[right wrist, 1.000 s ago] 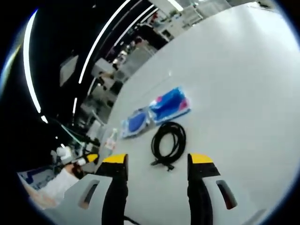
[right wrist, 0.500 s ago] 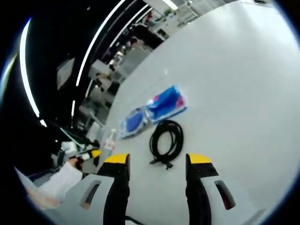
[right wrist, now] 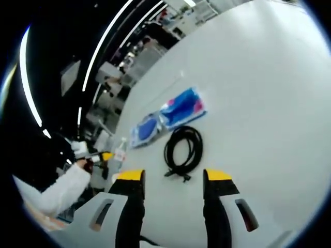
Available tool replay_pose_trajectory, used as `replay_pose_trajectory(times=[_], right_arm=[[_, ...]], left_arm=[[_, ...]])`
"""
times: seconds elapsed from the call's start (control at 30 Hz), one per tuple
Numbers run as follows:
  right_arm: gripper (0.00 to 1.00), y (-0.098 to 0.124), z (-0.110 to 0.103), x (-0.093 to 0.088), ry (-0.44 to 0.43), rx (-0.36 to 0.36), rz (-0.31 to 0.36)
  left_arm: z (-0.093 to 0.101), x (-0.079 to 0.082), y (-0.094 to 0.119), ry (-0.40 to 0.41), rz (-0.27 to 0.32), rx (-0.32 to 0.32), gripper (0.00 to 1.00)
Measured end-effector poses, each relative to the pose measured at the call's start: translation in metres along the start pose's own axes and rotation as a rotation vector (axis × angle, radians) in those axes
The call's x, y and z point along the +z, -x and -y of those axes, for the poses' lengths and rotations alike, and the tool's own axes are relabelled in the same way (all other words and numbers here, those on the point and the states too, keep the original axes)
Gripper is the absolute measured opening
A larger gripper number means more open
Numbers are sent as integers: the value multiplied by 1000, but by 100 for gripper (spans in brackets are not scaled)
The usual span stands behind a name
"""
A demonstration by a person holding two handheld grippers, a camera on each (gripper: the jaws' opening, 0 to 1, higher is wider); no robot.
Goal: Arrange the tabletop items into an orderly group along one side of the table until the central work area is clear of visible clutter.
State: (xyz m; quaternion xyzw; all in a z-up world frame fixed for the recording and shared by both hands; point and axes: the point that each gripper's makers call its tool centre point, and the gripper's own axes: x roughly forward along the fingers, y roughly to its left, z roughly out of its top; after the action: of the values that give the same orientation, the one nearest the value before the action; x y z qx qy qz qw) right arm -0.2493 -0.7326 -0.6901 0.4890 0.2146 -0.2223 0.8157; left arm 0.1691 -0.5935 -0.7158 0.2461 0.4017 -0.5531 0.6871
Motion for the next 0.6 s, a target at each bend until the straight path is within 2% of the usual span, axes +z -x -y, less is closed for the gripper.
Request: replay_pose_trajectory(times=[0.13,0.23,0.47,0.6], right_arm=[[42,-1,0,-1,-2,-4,-7],[41,-2,-2,-1,-26,2,0],[40,-9,-6,-10,-22,6,-34],[39,-10,-14,-13,-50,28,-32]], left_arm=[[3,-7,-10,16,-68,-44,66],[2,-4,-19,-1,-66,-45,70],[-4,-17,-35,-43,-144,-23,67],[-6,-21,-43,-29,-154,-2,66]])
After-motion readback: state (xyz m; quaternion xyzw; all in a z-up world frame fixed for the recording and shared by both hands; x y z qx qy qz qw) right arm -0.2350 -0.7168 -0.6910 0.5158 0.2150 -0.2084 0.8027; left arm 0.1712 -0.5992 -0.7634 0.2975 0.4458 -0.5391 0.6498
